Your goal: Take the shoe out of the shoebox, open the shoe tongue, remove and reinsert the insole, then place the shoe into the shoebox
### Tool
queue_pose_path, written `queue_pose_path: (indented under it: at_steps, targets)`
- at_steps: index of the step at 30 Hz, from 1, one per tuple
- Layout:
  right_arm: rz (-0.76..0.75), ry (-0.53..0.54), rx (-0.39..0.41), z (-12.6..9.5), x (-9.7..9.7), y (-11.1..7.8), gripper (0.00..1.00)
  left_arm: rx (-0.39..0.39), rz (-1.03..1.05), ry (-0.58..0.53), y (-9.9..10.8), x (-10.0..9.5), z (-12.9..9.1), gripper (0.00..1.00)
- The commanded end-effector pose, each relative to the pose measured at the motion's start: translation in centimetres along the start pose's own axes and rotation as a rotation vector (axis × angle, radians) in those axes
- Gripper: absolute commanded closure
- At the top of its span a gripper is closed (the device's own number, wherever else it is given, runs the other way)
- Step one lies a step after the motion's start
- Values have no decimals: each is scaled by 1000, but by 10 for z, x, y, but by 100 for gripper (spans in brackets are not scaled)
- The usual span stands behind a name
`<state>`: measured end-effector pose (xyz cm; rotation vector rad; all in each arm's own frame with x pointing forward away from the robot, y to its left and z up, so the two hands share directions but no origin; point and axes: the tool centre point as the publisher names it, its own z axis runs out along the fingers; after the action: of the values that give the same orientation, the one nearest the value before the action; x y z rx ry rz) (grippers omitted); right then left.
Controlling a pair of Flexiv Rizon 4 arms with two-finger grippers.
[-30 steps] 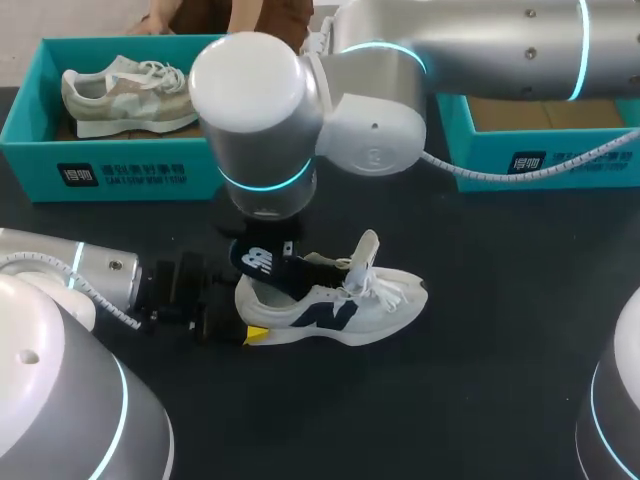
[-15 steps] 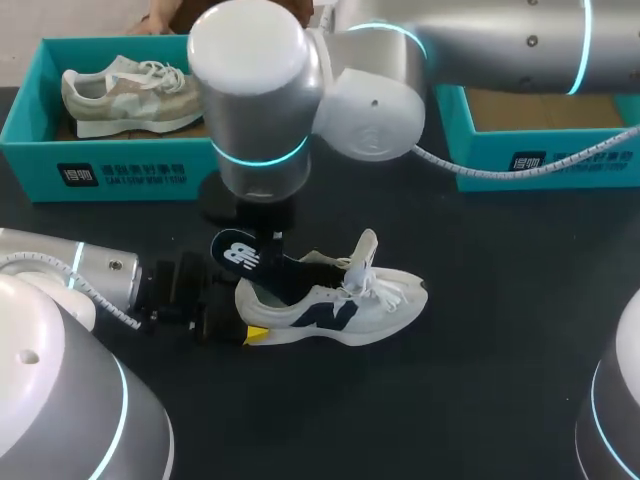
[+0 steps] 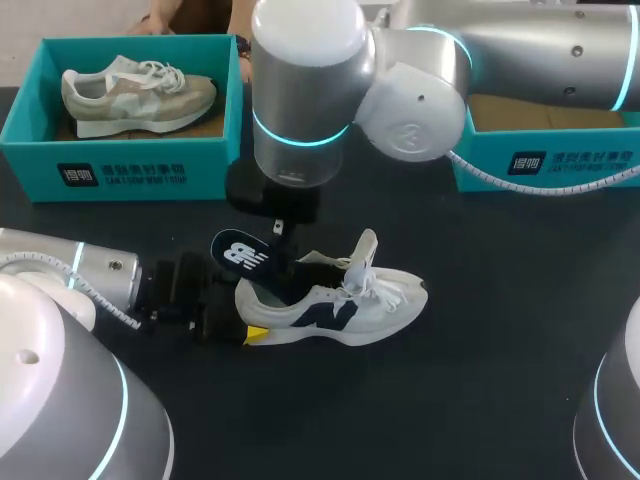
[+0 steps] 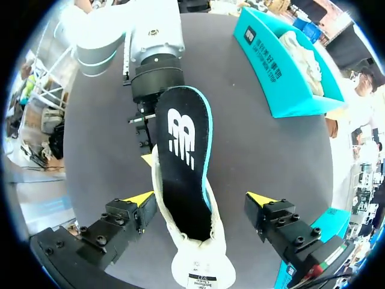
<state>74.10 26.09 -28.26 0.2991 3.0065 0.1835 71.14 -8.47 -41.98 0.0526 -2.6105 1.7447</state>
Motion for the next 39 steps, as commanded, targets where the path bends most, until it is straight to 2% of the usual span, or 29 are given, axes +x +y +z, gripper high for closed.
queue_pose_path:
  at_steps: [1, 2, 8, 10, 13, 22, 27, 29, 30, 31, 35, 39]
  targets:
    - [0, -1, -7, 0, 1, -2, 0, -3, -1, 0, 4, 2, 5, 100]
    - [38, -14, -107, 0, -1, 1, 0, -3, -1, 0, 4, 2, 5, 100]
    - [47, 59, -251, -4, -5, 13, 0, -3, -1, 0, 4, 2, 5, 100]
    - [58, 112, -325, -4, -5, 17, 0, -3, -1, 0, 4, 2, 5, 100]
    - [50, 185, -392, -4, -2, 24, 0, -3, -1, 0, 4, 2, 5, 100]
    - [53, 363, -516, -2, 2, 26, 0, -3, -1, 0, 4, 2, 5, 100]
    - [68, 427, -524, 3, 7, 23, 0, -3, -1, 0, 4, 2, 5, 100]
    - [76, 430, -524, 5, 9, 21, 32, -3, -1, 0, 4, 2, 5, 100]
    - [78, 431, -524, 5, 9, 21, 37, -3, -1, 0, 4, 2, 5, 100]
    - [77, 439, -518, 5, 10, 21, 48, -3, -1, 0, 4, 2, 5, 100]
    - [87, 430, -506, 6, 10, 20, 56, -3, -1, 0, 4, 2, 5, 100]
    - [89, 458, -497, 12, 11, 20, 56, -3, -1, 0, 4, 2, 5, 100]
